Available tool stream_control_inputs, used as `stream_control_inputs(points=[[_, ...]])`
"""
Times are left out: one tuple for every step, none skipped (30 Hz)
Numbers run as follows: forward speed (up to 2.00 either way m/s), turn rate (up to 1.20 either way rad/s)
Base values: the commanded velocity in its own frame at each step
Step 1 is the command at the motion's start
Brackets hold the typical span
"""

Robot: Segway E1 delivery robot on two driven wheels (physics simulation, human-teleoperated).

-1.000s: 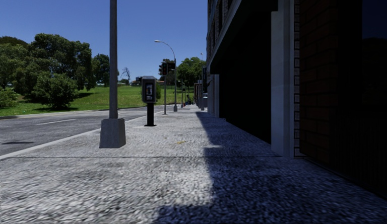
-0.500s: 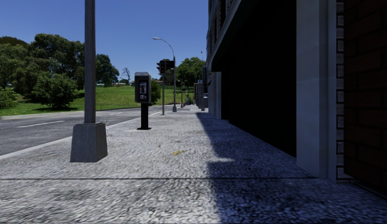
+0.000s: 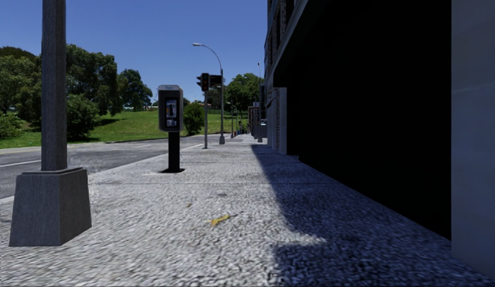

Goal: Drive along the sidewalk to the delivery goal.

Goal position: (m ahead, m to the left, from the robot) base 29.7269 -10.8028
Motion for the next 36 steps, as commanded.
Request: stream_control_inputs(points=[[1.74,0.0],[1.74,0.0],[1.74,0.0],[1.74,0.0],[1.74,0.0],[1.74,0.0],[1.75,0.0],[1.75,0.0],[1.75,0.0],[1.75,0.0],[1.75,0.0],[1.75,0.0],[1.75,0.0],[1.75,0.0],[1.75,0.0],[1.75,0.0],[1.75,0.0],[1.75,0.0],[1.75,0.0],[1.75,0.0],[1.75,0.0],[1.75,0.0],[1.75,0.0],[1.75,0.0],[1.75,0.0],[1.75,0.0],[1.75,0.0],[1.75,0.0],[1.75,0.0],[1.76,0.0],[1.76,0.0],[1.76,0.0],[1.76,0.0],[1.76,0.0],[1.76,0.0],[1.76,0.0]])
